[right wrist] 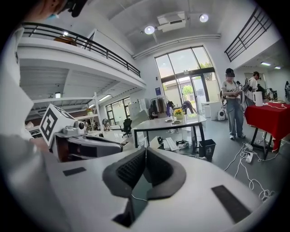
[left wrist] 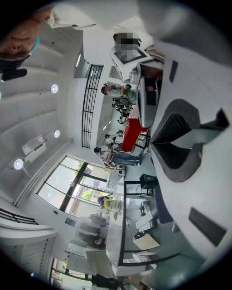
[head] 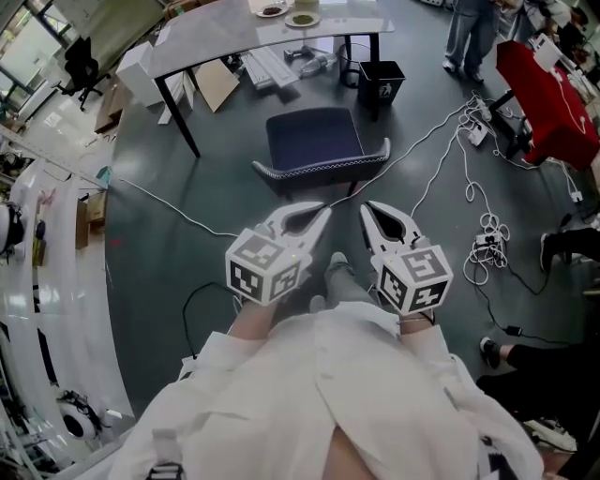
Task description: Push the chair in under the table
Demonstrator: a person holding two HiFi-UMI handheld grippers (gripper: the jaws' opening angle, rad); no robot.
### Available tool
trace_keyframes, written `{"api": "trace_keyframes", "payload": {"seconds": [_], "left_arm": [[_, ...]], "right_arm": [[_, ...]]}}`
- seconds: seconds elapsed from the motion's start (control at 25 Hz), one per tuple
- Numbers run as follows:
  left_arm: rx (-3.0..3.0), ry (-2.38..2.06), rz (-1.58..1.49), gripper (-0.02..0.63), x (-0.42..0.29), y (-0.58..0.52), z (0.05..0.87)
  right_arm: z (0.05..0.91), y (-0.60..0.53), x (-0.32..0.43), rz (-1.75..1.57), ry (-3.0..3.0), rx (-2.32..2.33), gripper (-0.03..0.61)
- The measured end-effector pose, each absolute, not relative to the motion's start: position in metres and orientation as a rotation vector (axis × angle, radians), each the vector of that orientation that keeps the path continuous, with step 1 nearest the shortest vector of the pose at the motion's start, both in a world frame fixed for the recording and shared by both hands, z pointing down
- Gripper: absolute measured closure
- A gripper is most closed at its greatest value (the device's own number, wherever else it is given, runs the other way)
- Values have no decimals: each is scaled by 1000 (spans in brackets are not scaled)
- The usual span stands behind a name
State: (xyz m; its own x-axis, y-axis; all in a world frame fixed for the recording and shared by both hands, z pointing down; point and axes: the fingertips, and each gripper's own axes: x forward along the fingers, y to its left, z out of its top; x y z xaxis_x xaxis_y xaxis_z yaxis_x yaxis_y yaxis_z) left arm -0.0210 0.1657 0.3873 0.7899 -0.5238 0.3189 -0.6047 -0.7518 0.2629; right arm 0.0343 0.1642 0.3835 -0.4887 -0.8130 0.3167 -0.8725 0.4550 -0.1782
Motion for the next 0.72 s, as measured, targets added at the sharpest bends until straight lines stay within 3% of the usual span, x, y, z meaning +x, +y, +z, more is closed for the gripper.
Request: {"api": "trace_keyframes", "payload": {"seconds": [0.72], "left_arm": [[2582, -954, 345, 600, 1, 36, 399]], "right_arm": [[386, 38, 60, 462, -2539, 1342, 548]]}}
